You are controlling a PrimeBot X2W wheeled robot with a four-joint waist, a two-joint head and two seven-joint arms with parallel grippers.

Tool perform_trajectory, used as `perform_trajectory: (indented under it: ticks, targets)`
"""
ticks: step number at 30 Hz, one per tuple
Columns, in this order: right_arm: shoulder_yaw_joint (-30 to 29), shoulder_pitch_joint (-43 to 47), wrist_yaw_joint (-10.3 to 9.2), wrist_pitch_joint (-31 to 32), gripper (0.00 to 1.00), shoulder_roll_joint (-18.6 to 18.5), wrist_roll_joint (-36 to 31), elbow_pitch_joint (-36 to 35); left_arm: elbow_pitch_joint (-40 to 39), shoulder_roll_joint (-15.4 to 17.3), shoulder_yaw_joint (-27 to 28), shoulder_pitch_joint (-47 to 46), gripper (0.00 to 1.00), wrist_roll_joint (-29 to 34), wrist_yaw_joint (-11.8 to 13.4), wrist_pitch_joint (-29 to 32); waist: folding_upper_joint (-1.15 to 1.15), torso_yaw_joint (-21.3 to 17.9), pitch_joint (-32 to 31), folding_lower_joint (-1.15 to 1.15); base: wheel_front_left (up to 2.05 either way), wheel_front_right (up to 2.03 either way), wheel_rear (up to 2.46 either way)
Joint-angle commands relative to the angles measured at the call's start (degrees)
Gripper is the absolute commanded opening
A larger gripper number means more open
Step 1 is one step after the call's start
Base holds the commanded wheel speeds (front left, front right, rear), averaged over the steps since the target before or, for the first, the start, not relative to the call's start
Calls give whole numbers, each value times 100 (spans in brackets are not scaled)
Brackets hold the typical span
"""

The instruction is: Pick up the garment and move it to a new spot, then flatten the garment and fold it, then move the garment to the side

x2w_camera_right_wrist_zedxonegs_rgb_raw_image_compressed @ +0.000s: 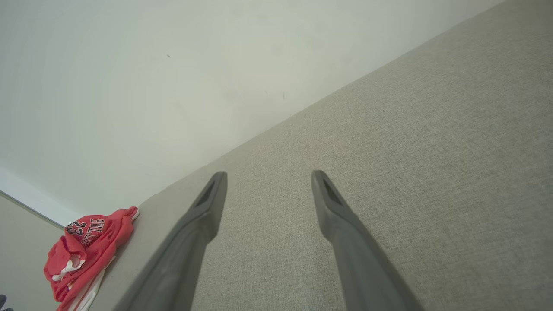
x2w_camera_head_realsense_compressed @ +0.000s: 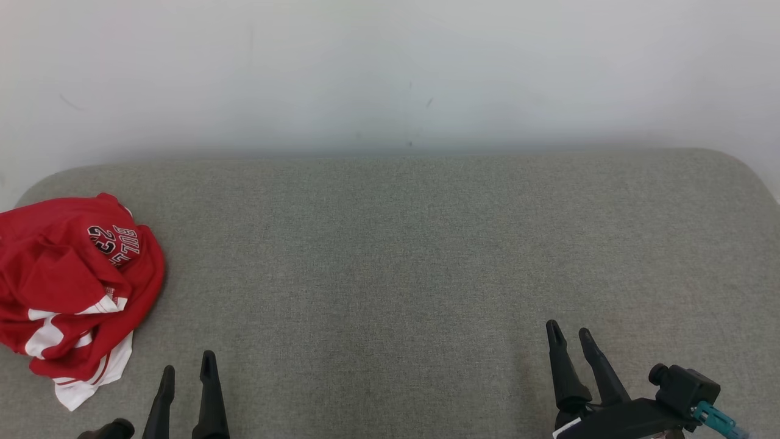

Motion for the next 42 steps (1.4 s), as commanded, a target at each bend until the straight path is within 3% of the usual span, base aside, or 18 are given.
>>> perform_trajectory:
  ticks: [1, 20, 42]
  targets:
    - [24, 14, -6, -58, 100, -11, -148, -76, -42, 43, -13, 8, 100, 149, 6, -45, 0, 0, 0, 0, 0, 0, 0]
    - [-22, 128, -8, -384, 100, -13, -1279, -121, -100, 80, -10, 77, 100, 1200, -106, -259, 0, -8, 14, 0, 0, 0, 0]
    - [25, 215, -10, -689, 100, -15, -2147, -163, -139, 40, 107, 141, 100, 2159, -280, -446, 0, -49, 57, 0, 0, 0, 0]
